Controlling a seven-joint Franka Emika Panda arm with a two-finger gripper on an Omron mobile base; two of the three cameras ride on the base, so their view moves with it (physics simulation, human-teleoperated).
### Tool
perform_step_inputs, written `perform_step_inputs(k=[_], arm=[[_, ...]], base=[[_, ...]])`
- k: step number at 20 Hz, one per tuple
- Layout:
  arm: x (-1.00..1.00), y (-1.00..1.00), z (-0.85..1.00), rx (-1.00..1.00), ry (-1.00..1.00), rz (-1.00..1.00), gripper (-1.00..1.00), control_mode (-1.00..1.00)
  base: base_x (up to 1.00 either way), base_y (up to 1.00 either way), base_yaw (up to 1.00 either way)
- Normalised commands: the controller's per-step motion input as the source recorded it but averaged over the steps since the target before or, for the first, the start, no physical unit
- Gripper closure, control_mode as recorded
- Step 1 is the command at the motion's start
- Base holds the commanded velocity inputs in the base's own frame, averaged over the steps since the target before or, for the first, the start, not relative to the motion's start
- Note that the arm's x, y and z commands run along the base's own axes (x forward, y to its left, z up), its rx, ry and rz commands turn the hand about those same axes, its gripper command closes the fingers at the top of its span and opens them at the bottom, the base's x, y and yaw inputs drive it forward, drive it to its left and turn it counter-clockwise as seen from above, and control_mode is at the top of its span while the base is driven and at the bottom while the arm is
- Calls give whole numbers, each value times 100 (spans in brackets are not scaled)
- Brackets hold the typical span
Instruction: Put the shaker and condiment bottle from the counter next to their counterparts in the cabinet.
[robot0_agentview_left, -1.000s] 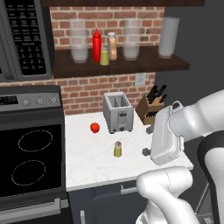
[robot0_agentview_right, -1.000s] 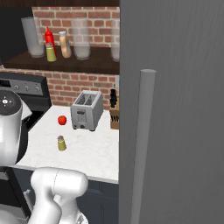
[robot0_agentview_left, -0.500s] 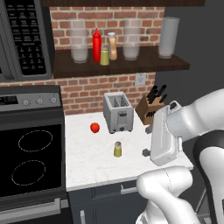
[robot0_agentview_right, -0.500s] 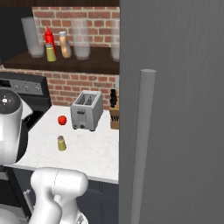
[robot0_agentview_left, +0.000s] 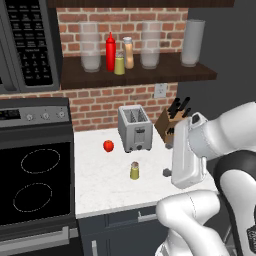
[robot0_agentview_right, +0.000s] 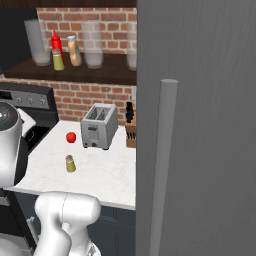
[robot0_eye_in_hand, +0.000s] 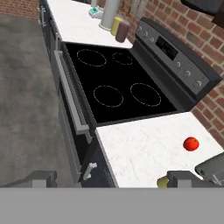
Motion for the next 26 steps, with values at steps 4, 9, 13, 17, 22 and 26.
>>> perform_step_inputs(k=[4, 9, 13, 17, 22, 26], arm=[[0, -1, -48, 0, -23, 0, -100, -100], [0, -1, -45, 0, -17, 0, -100, -100], [0, -13, -30, 0, -13, -6, -100, -100], [-1, -2, -3, 0, -8, -11, -100, -100], [-2, 0, 0, 0, 0, 0, -100, -100], [-1, 8, -20, 0, 0, -51, -100, -100]], base=[[0, 0, 0], [0, 0, 0], [0, 0, 0], [0, 0, 0], [0, 0, 0], [0, 0, 0]])
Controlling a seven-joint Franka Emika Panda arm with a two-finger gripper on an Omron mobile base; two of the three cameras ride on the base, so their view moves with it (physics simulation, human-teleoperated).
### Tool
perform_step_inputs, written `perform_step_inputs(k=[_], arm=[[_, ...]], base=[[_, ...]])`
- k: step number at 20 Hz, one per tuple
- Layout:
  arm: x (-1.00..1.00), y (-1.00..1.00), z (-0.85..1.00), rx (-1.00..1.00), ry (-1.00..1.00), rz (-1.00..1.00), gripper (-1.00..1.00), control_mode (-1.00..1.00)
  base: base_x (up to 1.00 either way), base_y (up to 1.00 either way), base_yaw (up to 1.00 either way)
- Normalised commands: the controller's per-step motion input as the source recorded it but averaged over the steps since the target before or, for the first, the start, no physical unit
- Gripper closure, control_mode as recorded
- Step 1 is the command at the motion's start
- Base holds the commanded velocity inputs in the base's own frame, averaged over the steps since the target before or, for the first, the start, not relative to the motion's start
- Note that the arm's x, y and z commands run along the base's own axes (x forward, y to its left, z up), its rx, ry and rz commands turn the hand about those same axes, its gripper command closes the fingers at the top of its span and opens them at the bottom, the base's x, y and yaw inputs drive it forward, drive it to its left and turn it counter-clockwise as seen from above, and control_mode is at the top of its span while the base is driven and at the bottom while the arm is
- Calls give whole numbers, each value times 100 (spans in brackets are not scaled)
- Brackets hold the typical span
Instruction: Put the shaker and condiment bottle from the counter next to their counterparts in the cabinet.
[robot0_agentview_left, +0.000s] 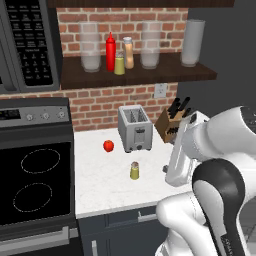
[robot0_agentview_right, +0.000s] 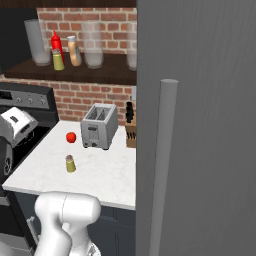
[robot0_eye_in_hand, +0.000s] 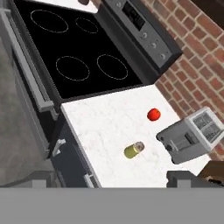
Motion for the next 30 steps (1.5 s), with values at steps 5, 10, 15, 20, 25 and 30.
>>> perform_step_inputs(k=[5, 10, 15, 20, 25, 30], arm=[[0, 25, -37, 0, -10, -88, -100, -100], [0, 23, -44, 0, -15, -97, -100, -100], [0, 23, -47, 0, -17, -95, -100, -100], [0, 24, -44, 1, -17, -89, -100, -100], [3, 35, -33, 1, -16, -75, -100, -100], [3, 10, 0, 0, 0, -6, -100, -100]], base=[[0, 0, 0], [0, 0, 0], [0, 0, 0], [0, 0, 0], [0, 0, 0], [0, 0, 0]])
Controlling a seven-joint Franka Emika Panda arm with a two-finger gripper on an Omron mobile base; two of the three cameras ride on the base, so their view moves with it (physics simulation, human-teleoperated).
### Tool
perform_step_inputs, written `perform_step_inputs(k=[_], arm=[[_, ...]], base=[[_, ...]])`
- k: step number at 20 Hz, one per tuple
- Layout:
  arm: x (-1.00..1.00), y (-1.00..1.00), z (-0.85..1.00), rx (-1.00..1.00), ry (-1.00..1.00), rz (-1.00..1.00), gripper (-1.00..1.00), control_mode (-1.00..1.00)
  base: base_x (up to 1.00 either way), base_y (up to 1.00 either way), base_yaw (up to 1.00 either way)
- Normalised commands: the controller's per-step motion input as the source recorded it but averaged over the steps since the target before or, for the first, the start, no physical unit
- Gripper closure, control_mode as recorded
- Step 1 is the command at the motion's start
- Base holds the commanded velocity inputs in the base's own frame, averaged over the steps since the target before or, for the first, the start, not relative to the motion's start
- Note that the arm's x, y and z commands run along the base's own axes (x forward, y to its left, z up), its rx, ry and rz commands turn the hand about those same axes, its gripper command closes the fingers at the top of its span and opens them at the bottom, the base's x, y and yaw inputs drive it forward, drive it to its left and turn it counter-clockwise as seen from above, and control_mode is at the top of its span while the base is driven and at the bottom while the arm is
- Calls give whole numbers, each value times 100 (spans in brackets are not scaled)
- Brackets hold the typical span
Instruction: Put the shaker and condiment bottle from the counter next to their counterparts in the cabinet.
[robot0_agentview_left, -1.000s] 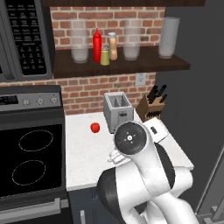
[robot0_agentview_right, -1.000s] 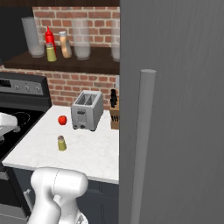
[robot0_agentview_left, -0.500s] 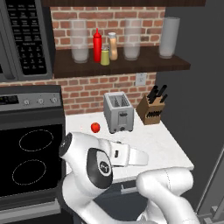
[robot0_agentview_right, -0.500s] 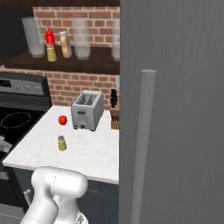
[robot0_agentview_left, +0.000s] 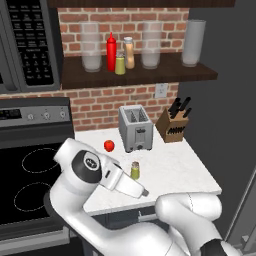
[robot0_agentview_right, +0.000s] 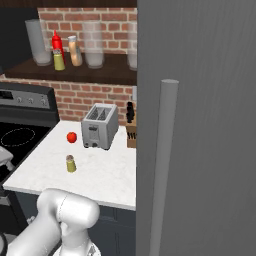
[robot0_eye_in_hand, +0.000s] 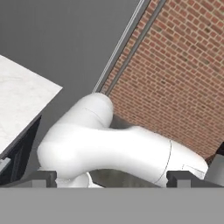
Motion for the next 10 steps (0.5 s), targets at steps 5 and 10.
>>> perform_step_inputs(k=[5, 10], arm=[[0, 0, 0, 0, 0, 0, -100, -100], [17, 3, 0, 0, 0, 0, -100, -100]], base=[[0, 0, 0], [0, 0, 0]])
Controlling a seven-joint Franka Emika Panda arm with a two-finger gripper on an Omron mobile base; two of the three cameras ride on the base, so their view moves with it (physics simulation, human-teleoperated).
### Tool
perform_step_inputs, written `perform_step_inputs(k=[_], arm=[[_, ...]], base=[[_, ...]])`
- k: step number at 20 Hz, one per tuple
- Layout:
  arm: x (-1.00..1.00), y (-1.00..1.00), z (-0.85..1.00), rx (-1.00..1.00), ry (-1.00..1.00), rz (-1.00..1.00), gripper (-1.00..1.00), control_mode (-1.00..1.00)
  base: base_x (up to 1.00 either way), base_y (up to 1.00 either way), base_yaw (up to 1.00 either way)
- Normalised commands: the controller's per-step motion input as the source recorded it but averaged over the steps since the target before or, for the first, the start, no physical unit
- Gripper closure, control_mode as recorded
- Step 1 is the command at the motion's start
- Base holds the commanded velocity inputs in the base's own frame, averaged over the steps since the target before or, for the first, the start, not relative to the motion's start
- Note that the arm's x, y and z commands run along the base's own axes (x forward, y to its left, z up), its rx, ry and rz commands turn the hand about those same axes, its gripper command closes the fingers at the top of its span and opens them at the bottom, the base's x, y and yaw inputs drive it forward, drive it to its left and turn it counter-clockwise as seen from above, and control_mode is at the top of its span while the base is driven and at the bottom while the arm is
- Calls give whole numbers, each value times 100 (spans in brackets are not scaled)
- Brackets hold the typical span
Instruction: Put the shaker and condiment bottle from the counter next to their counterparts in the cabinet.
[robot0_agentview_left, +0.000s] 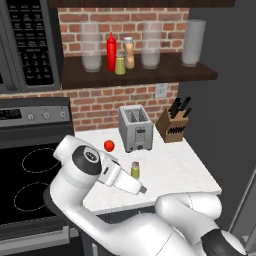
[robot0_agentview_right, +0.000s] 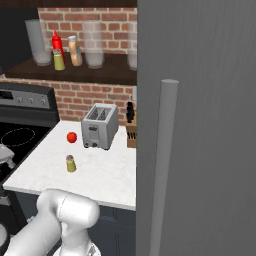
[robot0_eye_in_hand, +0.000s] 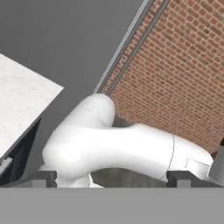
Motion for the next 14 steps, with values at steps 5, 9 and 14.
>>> perform_step_inputs(k=[5, 9, 14], arm=[[50, -9, 0, 1, 0, 6, -100, -100], [52, -1, 0, 0, 0, 13, -100, -100], [33, 0, 0, 0, -8, 13, -100, -100]], base=[[0, 0, 0], [0, 0, 0], [0, 0, 0]])
